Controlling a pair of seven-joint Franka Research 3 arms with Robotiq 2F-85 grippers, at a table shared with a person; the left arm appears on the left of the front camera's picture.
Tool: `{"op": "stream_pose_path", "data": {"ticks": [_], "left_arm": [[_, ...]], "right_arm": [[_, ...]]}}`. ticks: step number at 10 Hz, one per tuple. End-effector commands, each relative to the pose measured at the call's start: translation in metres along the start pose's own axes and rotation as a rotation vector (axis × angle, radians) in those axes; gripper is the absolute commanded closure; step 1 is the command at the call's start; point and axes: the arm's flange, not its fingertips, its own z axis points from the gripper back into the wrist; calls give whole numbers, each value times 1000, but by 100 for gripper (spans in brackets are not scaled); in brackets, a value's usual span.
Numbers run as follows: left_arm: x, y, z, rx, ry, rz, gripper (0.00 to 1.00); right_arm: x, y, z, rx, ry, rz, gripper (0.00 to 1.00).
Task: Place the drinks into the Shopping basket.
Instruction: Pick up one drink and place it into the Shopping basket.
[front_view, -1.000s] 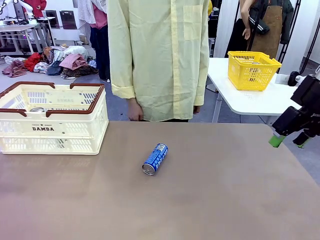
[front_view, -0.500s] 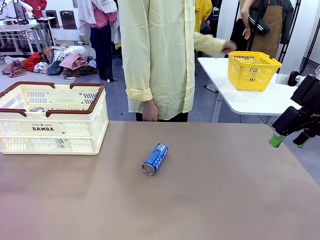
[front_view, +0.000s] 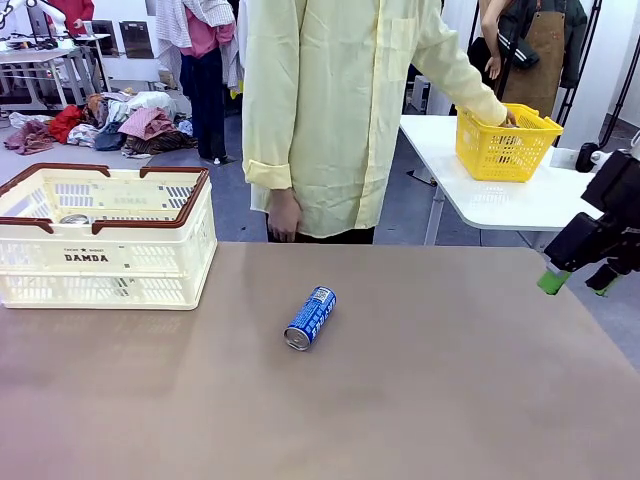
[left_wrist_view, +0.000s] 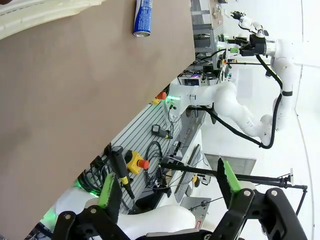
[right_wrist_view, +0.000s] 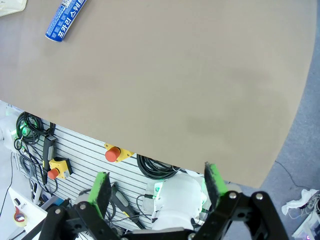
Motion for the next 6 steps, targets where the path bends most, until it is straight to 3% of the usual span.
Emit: {"op": "stream_pose_path", "data": {"ticks": [1, 2, 5, 6], "left_arm": [[-1, -11, -1, 15, -73, 145, 0], [9, -33, -16, 67, -120, 240, 0], [56, -118, -95, 322, -39, 228, 0], [78, -137, -124, 392, -56, 254, 0]], "right_arm": [[0, 0, 2, 0, 2, 1, 0], [0, 0, 2, 0, 2, 1, 0], [0, 0, 2, 0, 2, 1, 0], [0, 0, 2, 0, 2, 1, 0]]}}
